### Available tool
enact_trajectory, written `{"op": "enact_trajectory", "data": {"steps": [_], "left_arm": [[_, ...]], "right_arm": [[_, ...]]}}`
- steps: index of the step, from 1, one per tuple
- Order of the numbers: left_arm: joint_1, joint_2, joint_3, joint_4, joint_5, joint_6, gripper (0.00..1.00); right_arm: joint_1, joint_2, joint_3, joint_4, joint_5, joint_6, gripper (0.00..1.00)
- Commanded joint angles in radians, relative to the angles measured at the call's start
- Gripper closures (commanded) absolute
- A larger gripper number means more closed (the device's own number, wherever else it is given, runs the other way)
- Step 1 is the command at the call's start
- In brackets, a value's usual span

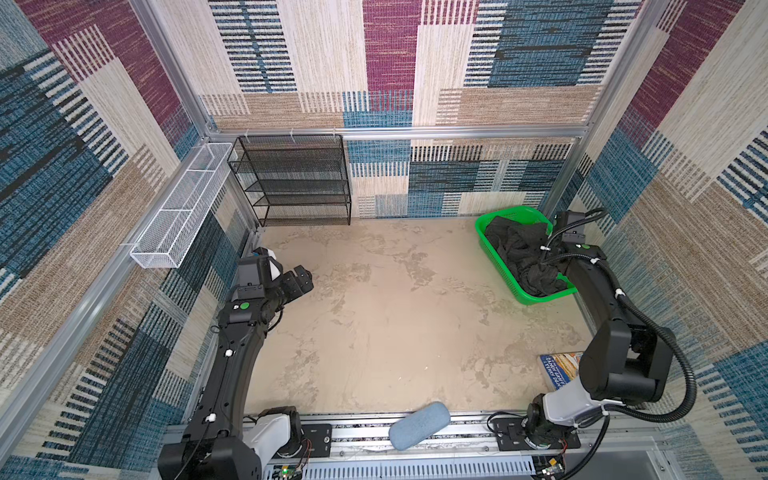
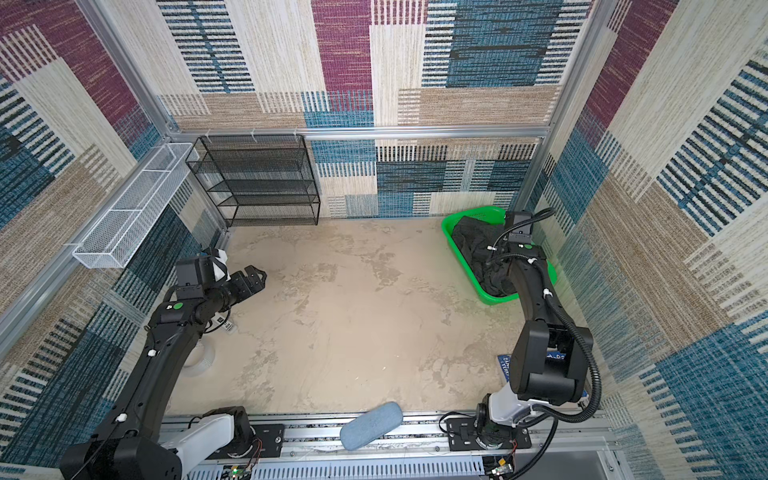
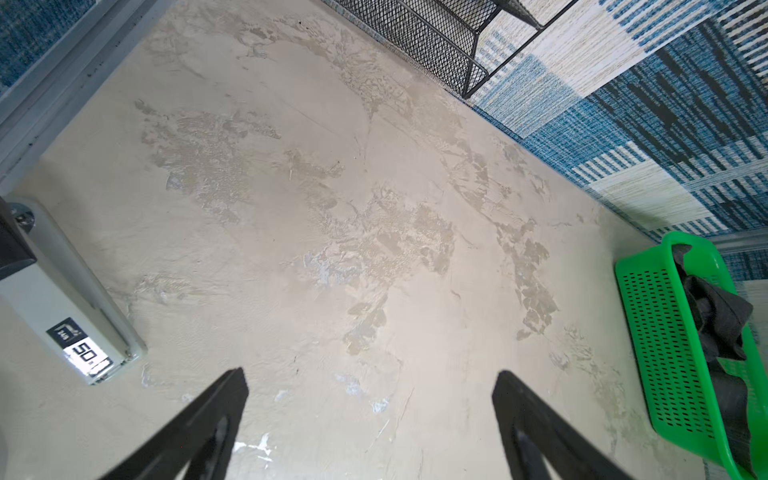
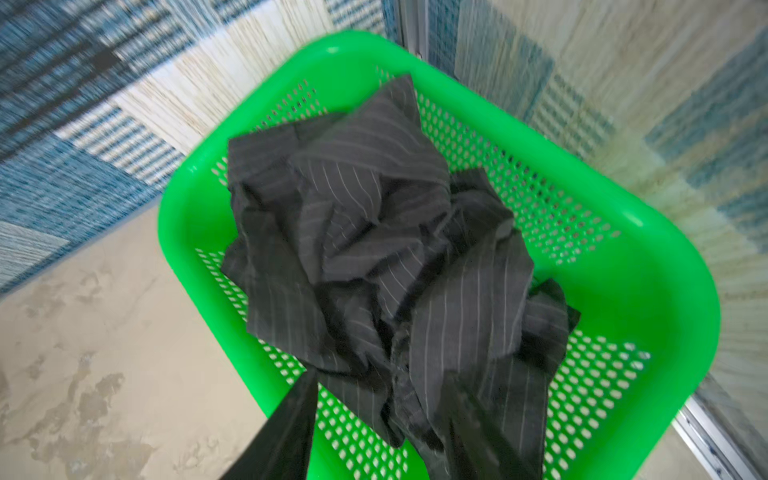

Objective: Fold and stack the long sleeve shirts
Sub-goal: 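Reach the right gripper into the green basket and grasp a pinstriped shirt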

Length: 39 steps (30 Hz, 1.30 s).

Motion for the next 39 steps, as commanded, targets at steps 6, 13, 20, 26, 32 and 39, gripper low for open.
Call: {"op": "enact_trajectory", "data": {"steps": [6,13,20,26,32,39], "left_arm": [[-0.001,0.009,0.006,-0.029,0.024,0.014,0.13],[-0.001,0.008,0.029,-0.056,0.019,0.029,0.13],[-0.002,0.009,0.026,-0.055,0.024,0.003,0.08],[-0.004,0.010,0.031,-0.055,0.018,-0.015,0.06],[-0.008,0.016,0.019,-0.033,0.037,-0.049,0.19],[-0.011,0.001,0.022,-0.029,0.052,-0.060,0.23]], "right_arm": [[-0.013,-0.050,-0.160,0.009,0.006,0.034,0.56],[-0.030,-0.016,-0.216,0.052,-0.007,0.032,0.59],[-0.040,0.053,-0.202,0.116,-0.037,-0.039,0.70],[-0.040,0.019,-0.134,0.156,-0.079,-0.113,0.95],[-0.040,-0.107,-0.035,0.134,-0.223,-0.147,0.99],[0.035,-0.194,0.057,0.085,-0.377,-0.148,1.00]]}}
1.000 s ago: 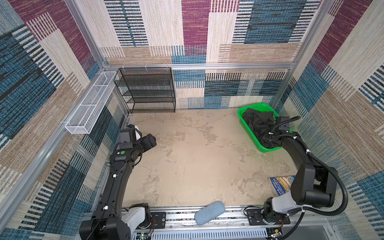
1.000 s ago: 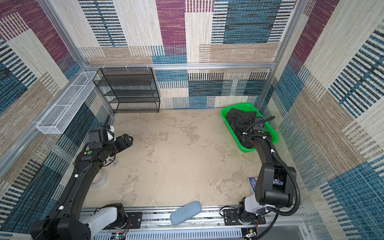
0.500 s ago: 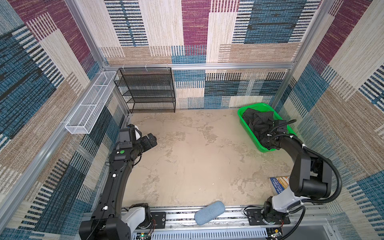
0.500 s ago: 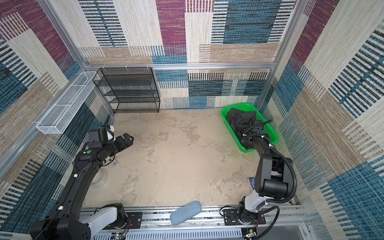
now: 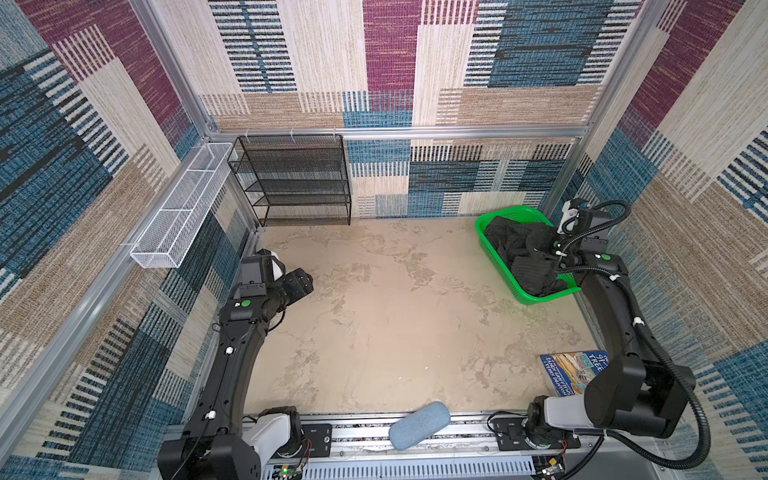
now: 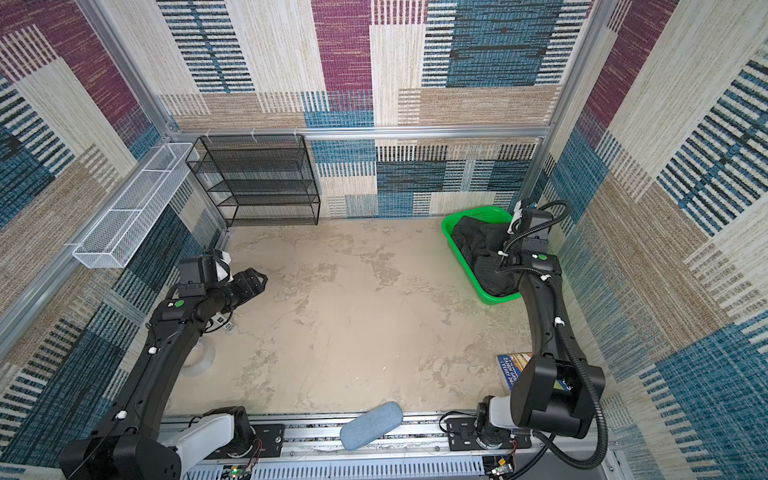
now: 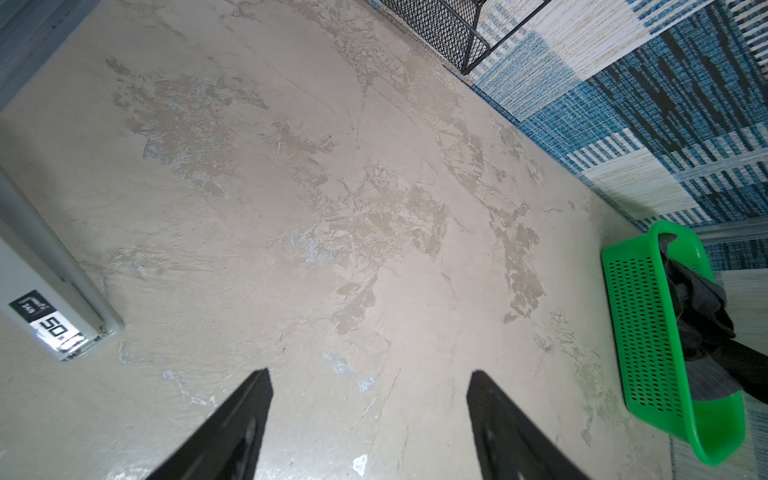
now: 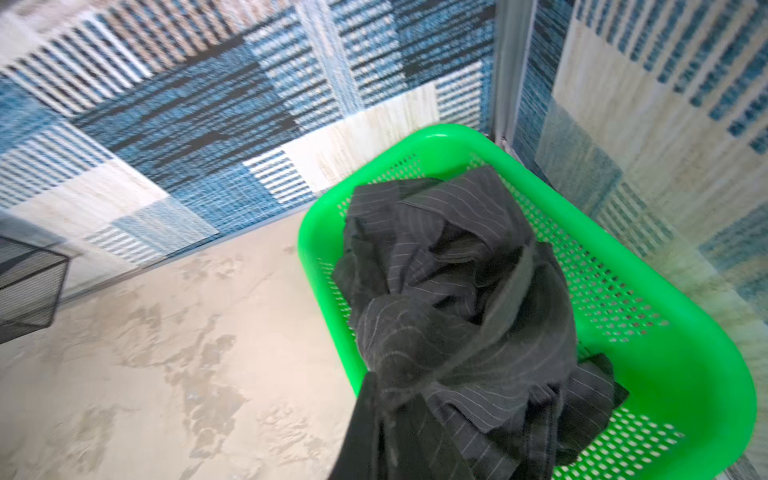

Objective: Fold and stack the long sleeve shirts
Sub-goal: 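Reach the right gripper into the green basket and grasp a pinstriped shirt, then pull the shirt out of the basket with the right gripper onto the table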

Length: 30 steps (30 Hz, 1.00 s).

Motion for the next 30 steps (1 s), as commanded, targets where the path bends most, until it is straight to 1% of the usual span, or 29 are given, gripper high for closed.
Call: {"op": "enact_trajectory", "data": {"steps": [1,4,10,13,18,22,25,26,27,29,30], "left_arm": [[0.000,-0.011,0.006,0.017,0.024,-0.019,0.23],[0.000,-0.009,0.019,0.007,0.032,-0.020,0.24],[0.000,-0.008,0.042,-0.001,0.062,-0.023,0.24],[0.000,-0.010,0.048,-0.008,0.062,-0.024,0.25],[0.000,-0.011,0.049,-0.019,0.058,-0.034,0.26],[0.001,-0.012,0.056,-0.045,0.032,-0.040,0.26],[0.001,-0.006,0.079,-0.077,0.006,-0.030,0.27],[0.003,-0.002,0.090,-0.089,-0.004,-0.026,0.27],[0.003,0.002,0.100,-0.099,-0.013,-0.023,0.27],[0.004,0.007,0.114,-0.115,-0.029,-0.021,0.27],[0.004,0.009,0.116,-0.119,-0.031,-0.021,0.27]], "right_arm": [[0.072,-0.024,0.056,-0.023,-0.090,-0.018,1.00],[0.150,-0.029,0.123,-0.046,-0.127,-0.006,1.00],[0.350,-0.011,0.278,-0.091,-0.135,-0.005,1.00],[0.477,0.011,0.334,-0.092,-0.148,0.003,1.00],[0.749,0.116,0.378,-0.095,-0.178,-0.002,1.00],[0.916,0.194,0.326,-0.076,-0.249,-0.032,0.98],[0.984,0.231,0.247,-0.063,-0.291,-0.031,0.98],[0.998,0.237,0.211,-0.052,-0.302,-0.025,0.96],[1.008,0.239,0.179,-0.043,-0.304,-0.011,0.92],[1.015,0.231,0.101,-0.022,-0.298,0.019,0.81],[1.015,0.219,0.070,-0.022,-0.275,0.033,0.74]]}}
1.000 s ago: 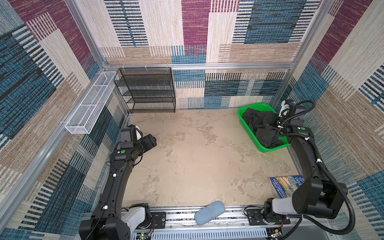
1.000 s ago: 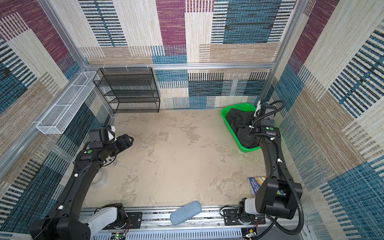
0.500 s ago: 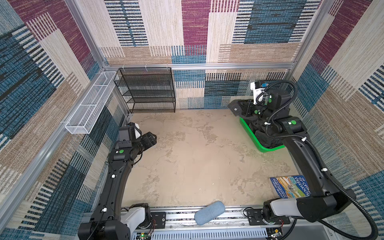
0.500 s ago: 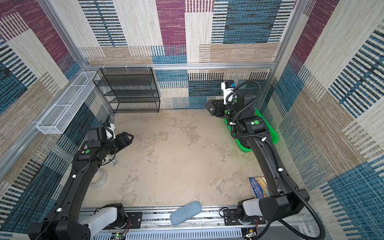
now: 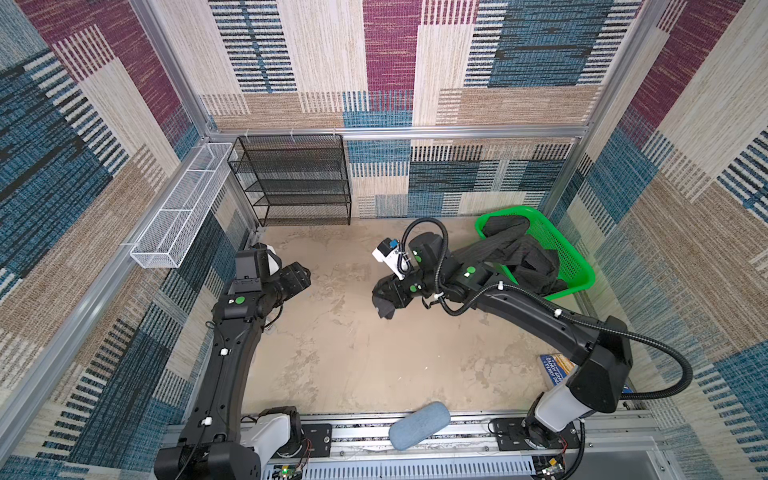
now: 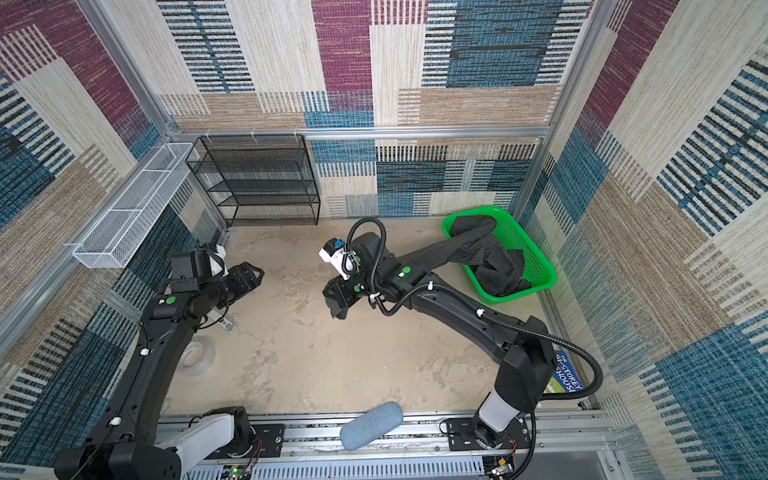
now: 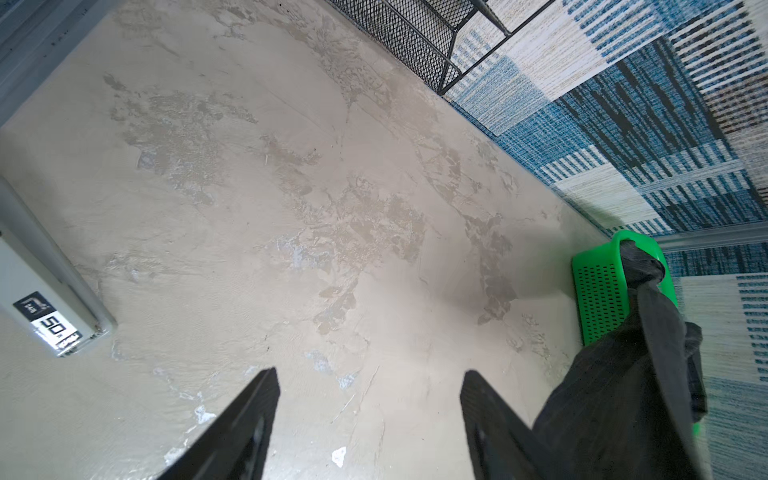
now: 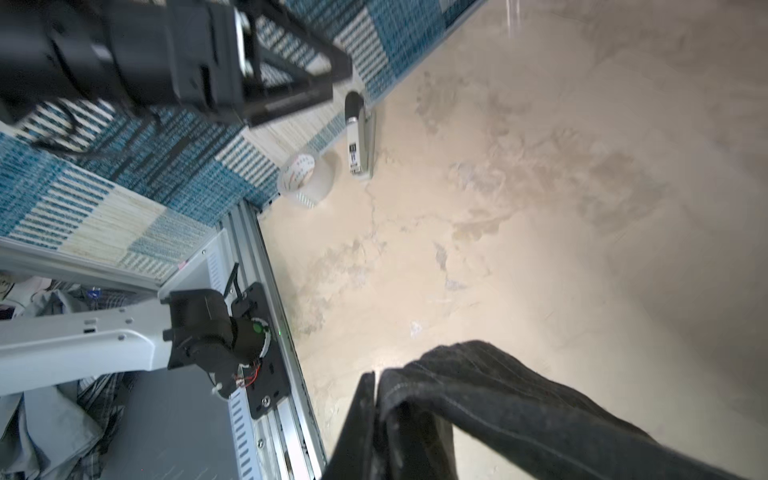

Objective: Fold and stack the long sleeve shirts

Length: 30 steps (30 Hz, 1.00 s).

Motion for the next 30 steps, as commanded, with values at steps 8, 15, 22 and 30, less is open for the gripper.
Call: {"op": "enact_trajectory", "data": {"steps": [8,15,22,30], "left_arm": [[0.003,0.028,-0.008,-0.028,0.003,-0.014,0.28],[0.003,0.028,-0.035,-0.015,0.017,-0.022,0.29],[0.002,0.033,-0.038,-0.017,0.023,-0.014,0.29],[0.001,0.066,-0.029,-0.012,0.015,0.004,0.29]], "right_arm": [[-0.097,-0.243,-0.178,0.007,0.256,0.118,0.34],[-0.351,-0.256,-0.160,-0.043,0.472,0.250,0.33],[-0.561,-0.081,-0.074,0.016,0.589,0.324,0.40],[-0.713,0.091,-0.036,0.050,0.609,0.334,0.41]]}}
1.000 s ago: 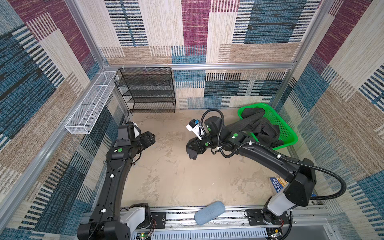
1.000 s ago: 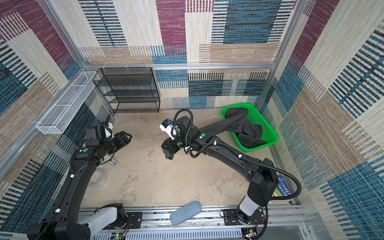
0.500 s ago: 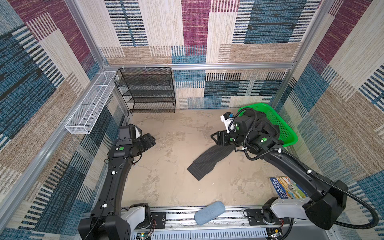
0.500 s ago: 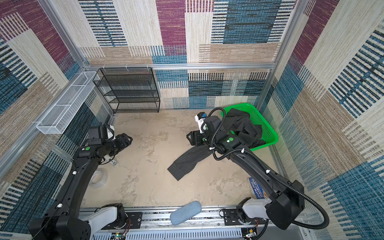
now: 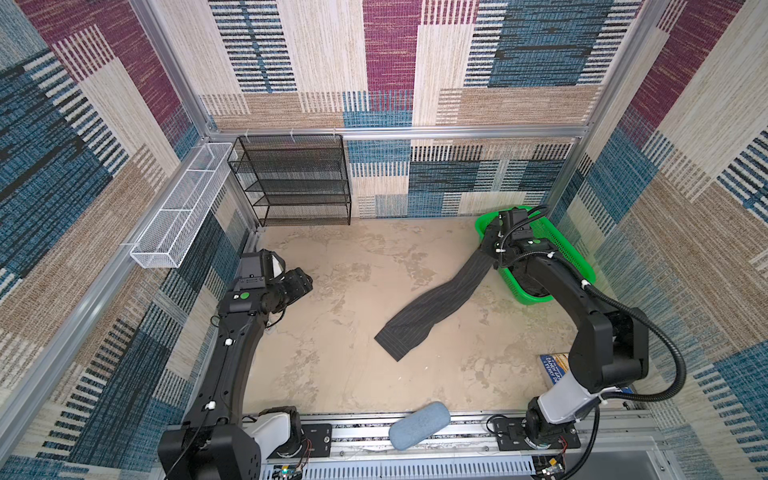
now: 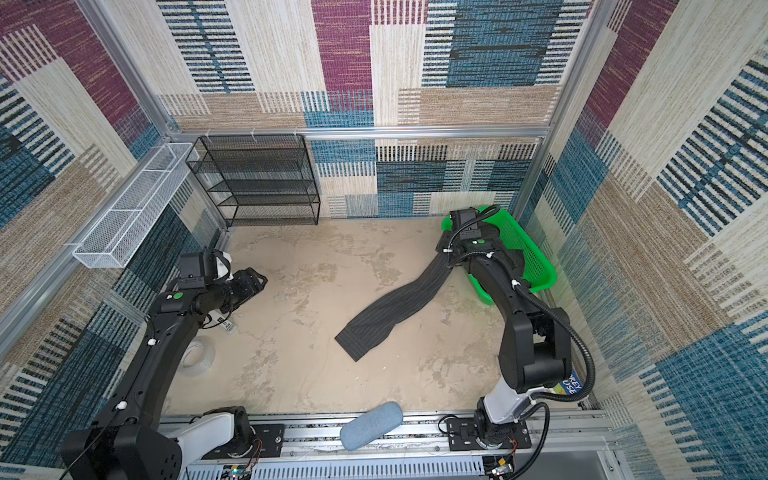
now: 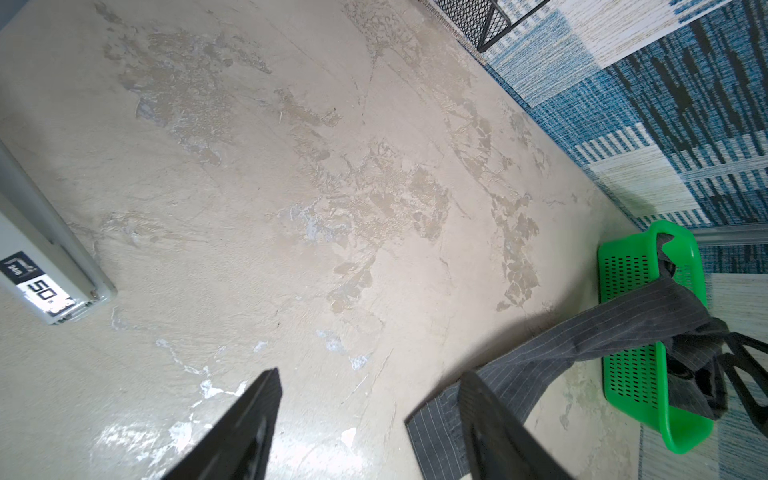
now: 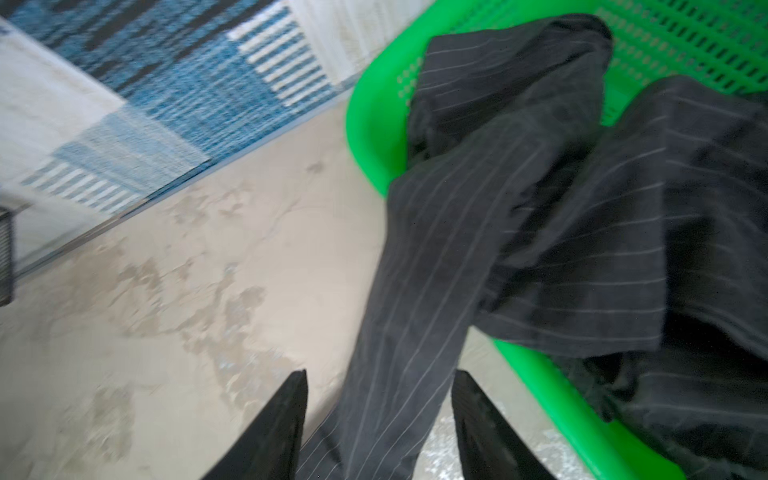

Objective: Fold and stack the long sleeve shirts

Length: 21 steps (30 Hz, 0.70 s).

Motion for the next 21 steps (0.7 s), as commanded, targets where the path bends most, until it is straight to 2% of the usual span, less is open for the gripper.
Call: {"op": "enact_trajectory", "data": {"steps": [1,11,15,18,21], "left_arm": [[0.001,0.016,0.007,0.010,0.002,0.019,0.30],[0.001,0.054,0.012,0.029,0.021,0.025,0.31],[0.001,0.053,0.015,0.025,0.019,0.027,0.31],[0.001,0.048,0.018,0.020,0.023,0.026,0.33],[0.001,0.036,0.016,0.017,0.017,0.023,0.34]], "right_arm": [[-0.027,0.042,0.014,0.039,0.028,0.019,0.41],[-0.087,0.114,0.034,0.141,-0.011,-0.014,0.43],[-0.096,0.143,0.050,0.205,-0.043,-0.034,0.55],[-0.097,0.155,0.065,0.245,-0.091,-0.073,0.73],[-0.096,0.133,0.066,0.273,-0.158,-0.109,0.86]]}}
